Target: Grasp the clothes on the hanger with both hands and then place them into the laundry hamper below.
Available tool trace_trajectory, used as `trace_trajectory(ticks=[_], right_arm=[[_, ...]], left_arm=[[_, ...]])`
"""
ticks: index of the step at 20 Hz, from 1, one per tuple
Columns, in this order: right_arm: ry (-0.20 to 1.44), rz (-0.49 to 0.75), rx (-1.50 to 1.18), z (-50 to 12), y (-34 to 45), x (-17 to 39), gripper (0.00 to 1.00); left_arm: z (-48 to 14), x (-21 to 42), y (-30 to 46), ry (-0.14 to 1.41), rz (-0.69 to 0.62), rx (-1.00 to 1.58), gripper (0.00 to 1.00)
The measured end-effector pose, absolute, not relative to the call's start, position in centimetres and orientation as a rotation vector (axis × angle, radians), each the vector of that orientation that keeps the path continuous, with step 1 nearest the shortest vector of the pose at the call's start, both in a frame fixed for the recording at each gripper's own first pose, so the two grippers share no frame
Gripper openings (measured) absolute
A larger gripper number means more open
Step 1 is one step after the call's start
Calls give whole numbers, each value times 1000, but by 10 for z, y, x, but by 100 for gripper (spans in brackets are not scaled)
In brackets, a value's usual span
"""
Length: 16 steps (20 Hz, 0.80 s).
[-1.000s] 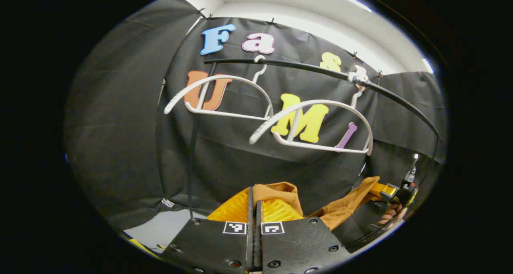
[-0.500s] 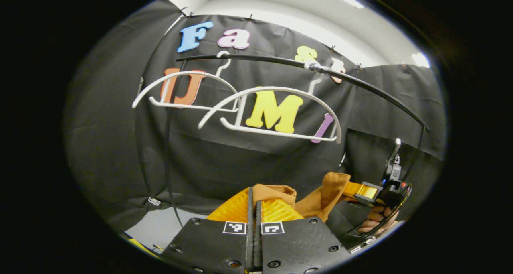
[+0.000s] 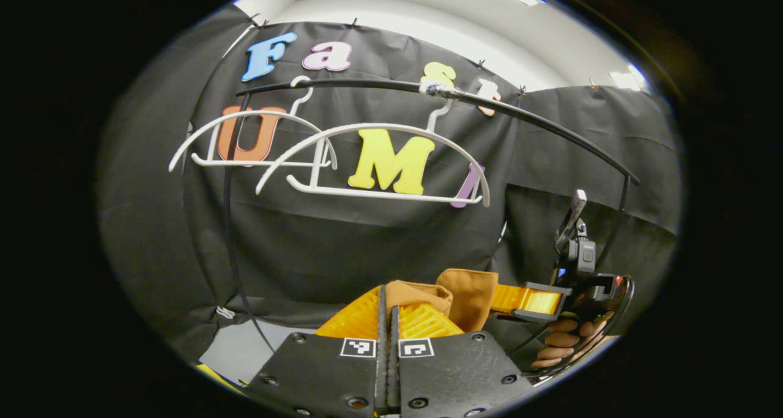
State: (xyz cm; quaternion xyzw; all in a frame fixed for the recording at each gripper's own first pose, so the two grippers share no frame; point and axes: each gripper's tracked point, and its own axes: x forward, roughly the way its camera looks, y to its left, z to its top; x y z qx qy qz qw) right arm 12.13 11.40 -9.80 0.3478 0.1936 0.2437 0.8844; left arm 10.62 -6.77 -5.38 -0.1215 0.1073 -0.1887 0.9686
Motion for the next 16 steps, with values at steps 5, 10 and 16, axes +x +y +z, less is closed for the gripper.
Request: trace_trajectory(ticks=[5,10,16], right_arm=[[503,514,760,-145,124,114,4],[630,456,769,-215,119,112,5],[755,421,778,-278,130,112,5]], left_arm=[[-95,109,-59,290,-362,-277,5],[-162,111,-53,417,-336,-302,0],[-227,112,-49,532,-300,-324,0]])
